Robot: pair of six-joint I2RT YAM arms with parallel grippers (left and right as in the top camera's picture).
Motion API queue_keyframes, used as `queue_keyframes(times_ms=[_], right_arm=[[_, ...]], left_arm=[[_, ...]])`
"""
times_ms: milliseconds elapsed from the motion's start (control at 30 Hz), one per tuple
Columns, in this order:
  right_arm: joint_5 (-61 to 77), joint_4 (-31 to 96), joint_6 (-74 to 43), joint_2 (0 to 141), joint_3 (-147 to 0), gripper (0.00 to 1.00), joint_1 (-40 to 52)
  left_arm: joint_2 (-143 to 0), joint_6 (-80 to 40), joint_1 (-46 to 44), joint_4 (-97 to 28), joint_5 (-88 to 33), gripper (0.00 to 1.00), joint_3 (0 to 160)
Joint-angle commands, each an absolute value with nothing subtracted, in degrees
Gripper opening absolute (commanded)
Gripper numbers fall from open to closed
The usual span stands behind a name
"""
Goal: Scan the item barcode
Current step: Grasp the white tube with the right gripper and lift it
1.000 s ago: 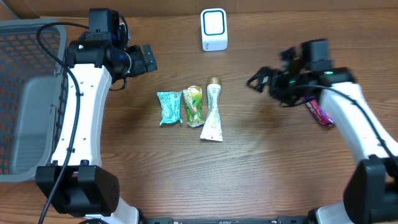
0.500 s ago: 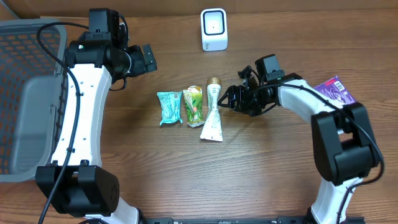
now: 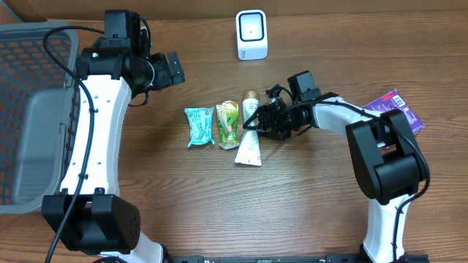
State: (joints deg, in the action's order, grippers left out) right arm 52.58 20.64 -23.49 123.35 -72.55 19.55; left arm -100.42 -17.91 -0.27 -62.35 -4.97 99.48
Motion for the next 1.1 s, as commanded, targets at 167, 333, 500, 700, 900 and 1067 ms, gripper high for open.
queue_keyframes(times_ms=[167, 333, 500, 700, 900, 1067], right_arm=[[51.8, 18.0, -28.6, 128.8, -71.9, 0.21, 19.9], [52.6, 18.6, -27.9, 128.0, -72.8, 0.04, 19.7], [43.1, 26.1, -24.2, 122.1, -74.5, 0.04, 19.8], [16.6, 38.0, -22.0, 111.2, -75.9, 0.04, 22.7], [-5.3, 43.0, -17.5, 107.7, -75.8, 0.37, 28.5], [-5.9, 43.9, -12.6, 108.3, -75.9, 0.68, 33.5]], left_arm=[[-99.7, -18.4, -0.2, -62.3, -5.4, 1.00, 100.3], [-99.7, -18.4, -0.2, -62.3, -5.4, 1.00, 100.3], [-99.7, -18.4, -0.2, -62.3, -5.4, 1.00, 100.3], [-99.7, -18.4, -0.2, -62.3, -5.4, 1.00, 100.3], [-99.7, -18.4, -0.2, -62.3, -5.4, 1.00, 100.3], [-99.7, -18.4, -0.2, -62.3, -5.4, 1.00, 100.3]])
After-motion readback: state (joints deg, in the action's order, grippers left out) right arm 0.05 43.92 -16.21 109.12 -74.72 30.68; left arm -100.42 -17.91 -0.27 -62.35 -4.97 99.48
